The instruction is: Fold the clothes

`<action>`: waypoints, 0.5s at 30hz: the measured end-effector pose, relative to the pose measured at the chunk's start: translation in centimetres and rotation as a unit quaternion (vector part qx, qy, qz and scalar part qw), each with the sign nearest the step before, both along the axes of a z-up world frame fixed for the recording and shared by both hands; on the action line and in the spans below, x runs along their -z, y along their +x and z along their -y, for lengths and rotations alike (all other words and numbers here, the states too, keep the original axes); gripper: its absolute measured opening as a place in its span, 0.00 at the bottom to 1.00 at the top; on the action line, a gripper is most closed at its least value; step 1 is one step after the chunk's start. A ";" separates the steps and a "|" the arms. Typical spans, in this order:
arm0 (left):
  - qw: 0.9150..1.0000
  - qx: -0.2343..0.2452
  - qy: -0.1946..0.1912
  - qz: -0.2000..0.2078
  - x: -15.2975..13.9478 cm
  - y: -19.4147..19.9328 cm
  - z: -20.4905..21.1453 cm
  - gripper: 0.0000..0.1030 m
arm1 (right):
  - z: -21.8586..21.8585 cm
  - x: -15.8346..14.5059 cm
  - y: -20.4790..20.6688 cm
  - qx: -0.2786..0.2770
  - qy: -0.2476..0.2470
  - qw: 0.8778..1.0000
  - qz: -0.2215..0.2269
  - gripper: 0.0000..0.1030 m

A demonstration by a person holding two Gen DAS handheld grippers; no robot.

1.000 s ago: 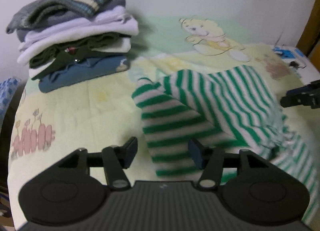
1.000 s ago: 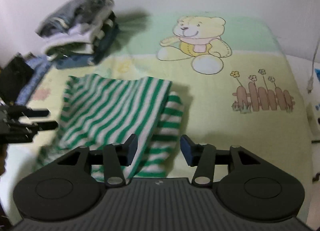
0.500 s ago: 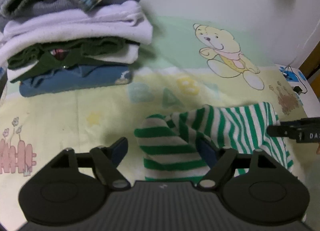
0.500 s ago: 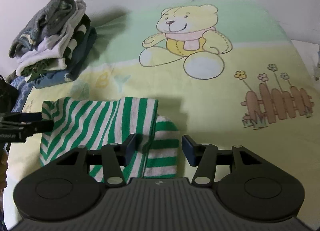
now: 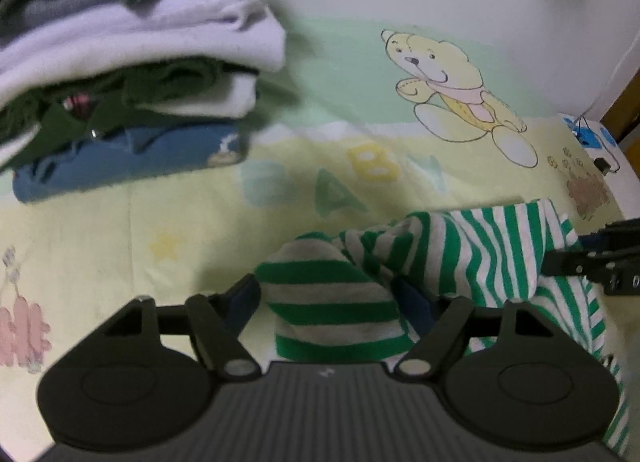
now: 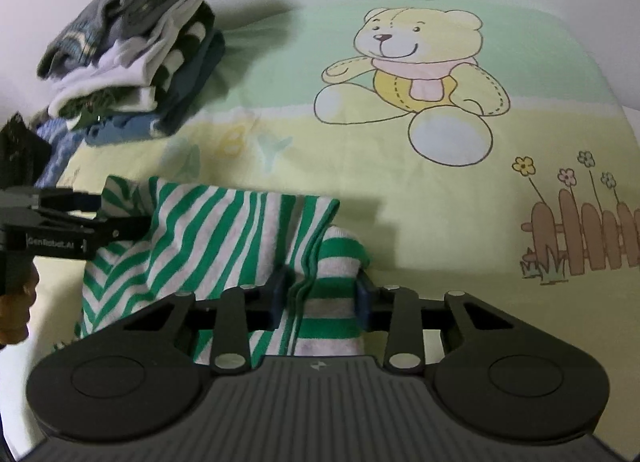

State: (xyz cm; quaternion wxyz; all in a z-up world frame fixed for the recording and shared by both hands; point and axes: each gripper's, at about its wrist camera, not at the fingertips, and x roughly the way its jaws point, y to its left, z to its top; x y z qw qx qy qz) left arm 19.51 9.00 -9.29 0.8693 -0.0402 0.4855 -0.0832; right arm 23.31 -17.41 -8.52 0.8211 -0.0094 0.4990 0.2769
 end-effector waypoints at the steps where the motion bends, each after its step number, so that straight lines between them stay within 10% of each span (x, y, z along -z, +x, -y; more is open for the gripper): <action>1: 1.000 -0.002 -0.001 -0.004 0.1 0.1 0.0 0.79 | 0.0 0.0 0.1 -0.002 -0.002 1.000 -0.004 0.36; 15: 0.999 -0.037 0.032 0.004 1.2 -0.1 0.5 0.99 | -0.3 0.2 -0.2 0.001 -0.007 1.000 0.011 0.44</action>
